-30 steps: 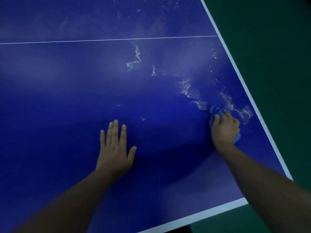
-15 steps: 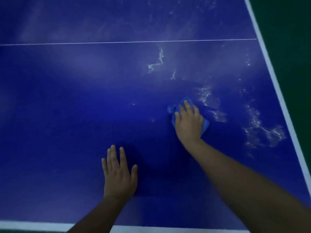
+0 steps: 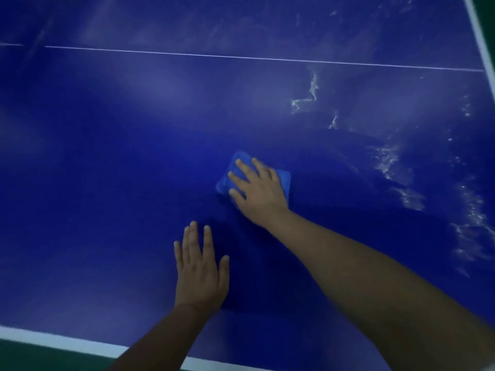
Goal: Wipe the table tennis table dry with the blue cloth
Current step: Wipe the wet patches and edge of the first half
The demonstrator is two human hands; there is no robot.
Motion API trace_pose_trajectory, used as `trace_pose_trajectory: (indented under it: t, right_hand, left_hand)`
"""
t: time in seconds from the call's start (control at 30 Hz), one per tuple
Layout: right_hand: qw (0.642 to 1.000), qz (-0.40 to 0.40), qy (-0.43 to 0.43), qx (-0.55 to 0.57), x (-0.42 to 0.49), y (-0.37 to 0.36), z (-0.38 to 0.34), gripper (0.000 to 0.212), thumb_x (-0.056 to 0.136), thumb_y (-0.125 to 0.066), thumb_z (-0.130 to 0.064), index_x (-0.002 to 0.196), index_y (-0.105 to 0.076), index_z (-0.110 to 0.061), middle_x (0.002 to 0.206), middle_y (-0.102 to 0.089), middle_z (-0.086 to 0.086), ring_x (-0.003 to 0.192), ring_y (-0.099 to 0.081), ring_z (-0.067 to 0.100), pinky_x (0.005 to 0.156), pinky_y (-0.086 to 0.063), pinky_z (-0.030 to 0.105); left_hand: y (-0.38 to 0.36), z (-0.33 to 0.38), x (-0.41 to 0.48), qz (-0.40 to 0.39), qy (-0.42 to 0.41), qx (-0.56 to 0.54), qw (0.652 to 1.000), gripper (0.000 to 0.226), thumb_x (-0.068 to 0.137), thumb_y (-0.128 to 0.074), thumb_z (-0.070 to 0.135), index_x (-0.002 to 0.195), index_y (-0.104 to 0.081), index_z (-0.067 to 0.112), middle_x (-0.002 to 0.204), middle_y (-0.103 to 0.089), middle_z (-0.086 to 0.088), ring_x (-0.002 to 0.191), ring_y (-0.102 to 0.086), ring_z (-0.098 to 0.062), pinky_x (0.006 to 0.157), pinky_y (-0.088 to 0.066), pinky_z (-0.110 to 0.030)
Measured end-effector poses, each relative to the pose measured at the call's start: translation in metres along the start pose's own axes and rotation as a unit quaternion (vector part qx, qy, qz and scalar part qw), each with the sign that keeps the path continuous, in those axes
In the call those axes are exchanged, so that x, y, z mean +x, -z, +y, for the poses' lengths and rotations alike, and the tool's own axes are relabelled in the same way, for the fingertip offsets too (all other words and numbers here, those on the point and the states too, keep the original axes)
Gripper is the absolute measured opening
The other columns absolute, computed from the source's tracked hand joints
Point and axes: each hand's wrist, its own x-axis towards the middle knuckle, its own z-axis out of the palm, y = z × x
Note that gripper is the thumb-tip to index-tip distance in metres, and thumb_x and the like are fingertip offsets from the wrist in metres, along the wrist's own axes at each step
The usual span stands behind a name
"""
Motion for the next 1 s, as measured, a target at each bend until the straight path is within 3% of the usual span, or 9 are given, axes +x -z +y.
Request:
trace_pose_trajectory:
  t: [0.1,0.17,0.3,0.4,0.57,0.7,0.77,0.87,1.0]
  right_hand:
    - [1.000,-0.001,-0.004,-0.010,-0.081,-0.017,0.006,0.051,0.102,-0.032,-0.053,0.144,-0.053,-0.033,0.161,-0.035,-0.007,0.147,-0.031,0.027,0.109,-0.036,0.049]
    - [0.995,-0.007,-0.100,-0.001,-0.133,-0.017,0.034,0.052,0.100,-0.032,-0.055,0.143,-0.054,-0.034,0.159,-0.037,-0.008,0.144,-0.034,0.026,0.103,-0.043,0.051]
    - [0.973,0.023,-0.223,0.050,-0.183,0.005,0.083,0.068,0.101,-0.013,-0.067,0.148,-0.048,-0.033,0.165,-0.023,-0.008,0.149,-0.024,0.027,0.115,-0.031,0.052]
    - [0.929,0.113,-0.332,0.116,-0.191,0.021,0.093,0.055,0.104,-0.040,-0.051,0.150,-0.046,-0.021,0.160,-0.034,0.004,0.143,-0.033,0.033,0.114,-0.031,0.052]
    - [0.898,0.118,-0.401,0.140,-0.203,0.042,0.101,0.031,0.095,-0.060,-0.036,0.122,-0.064,-0.020,0.109,-0.063,0.000,0.088,-0.062,0.021,0.072,-0.051,0.038]
    - [0.939,0.192,-0.280,0.063,-0.199,0.036,0.063,0.015,0.088,-0.071,-0.025,0.098,-0.072,-0.014,0.094,-0.059,0.004,0.081,-0.057,0.026,0.065,-0.046,0.037]
    - [0.967,0.173,-0.187,0.008,-0.201,0.006,0.043,0.026,0.090,-0.064,-0.041,0.092,-0.071,-0.017,0.105,-0.062,0.005,0.099,-0.055,0.028,0.083,-0.044,0.041]
    - [0.962,0.183,-0.200,0.011,-0.206,-0.030,0.044,0.033,0.098,-0.045,-0.045,0.110,-0.064,-0.020,0.135,-0.055,0.003,0.126,-0.044,0.028,0.106,-0.036,0.049]
    - [0.974,0.157,-0.145,-0.073,-0.208,-0.021,0.071,0.027,0.095,-0.045,-0.033,0.106,-0.064,-0.017,0.127,-0.060,0.004,0.109,-0.058,0.032,0.079,-0.043,0.046]
  left_hand:
    - [0.003,-0.011,0.005,-0.005,-0.032,0.005,0.999,0.072,0.100,-0.026,0.049,0.156,-0.022,0.004,0.165,-0.008,-0.019,0.154,-0.005,-0.033,0.122,0.003,-0.048]
    - [0.003,-0.015,0.009,-0.008,-0.059,0.002,0.998,0.072,0.102,-0.023,0.050,0.157,-0.019,0.004,0.166,-0.005,-0.018,0.154,-0.003,-0.032,0.122,0.004,-0.048]
    - [0.004,-0.014,0.010,-0.023,-0.096,0.001,0.995,0.072,0.103,-0.014,0.052,0.157,-0.015,0.006,0.166,-0.004,-0.017,0.154,-0.004,-0.033,0.122,0.001,-0.050]
    - [0.004,-0.006,0.013,-0.026,-0.113,-0.008,0.993,0.071,0.103,-0.013,0.052,0.156,-0.019,0.005,0.165,-0.008,-0.019,0.153,-0.008,-0.034,0.122,0.001,-0.050]
    - [0.007,0.008,0.019,-0.031,-0.157,-0.001,0.987,0.070,0.103,-0.017,0.049,0.155,-0.024,0.003,0.163,-0.015,-0.021,0.151,-0.014,-0.036,0.121,0.001,-0.050]
    - [0.006,0.013,0.022,-0.031,-0.183,-0.002,0.983,0.067,0.099,-0.030,0.043,0.153,-0.029,0.004,0.161,-0.018,-0.021,0.150,-0.018,-0.037,0.121,0.000,-0.051]
    - [0.005,0.013,0.022,-0.033,-0.199,-0.002,0.980,0.066,0.099,-0.031,0.042,0.152,-0.032,0.004,0.161,-0.020,-0.021,0.150,-0.018,-0.037,0.122,0.002,-0.050]
    - [0.003,0.015,0.021,-0.033,-0.213,-0.004,0.977,0.064,0.100,-0.029,0.043,0.151,-0.034,0.005,0.160,-0.021,-0.021,0.149,-0.018,-0.037,0.122,0.002,-0.050]
    - [0.000,0.019,0.020,-0.049,-0.261,0.010,0.964,0.063,0.104,-0.018,0.047,0.151,-0.033,0.008,0.160,-0.021,-0.020,0.150,-0.017,-0.036,0.121,-0.001,-0.053]
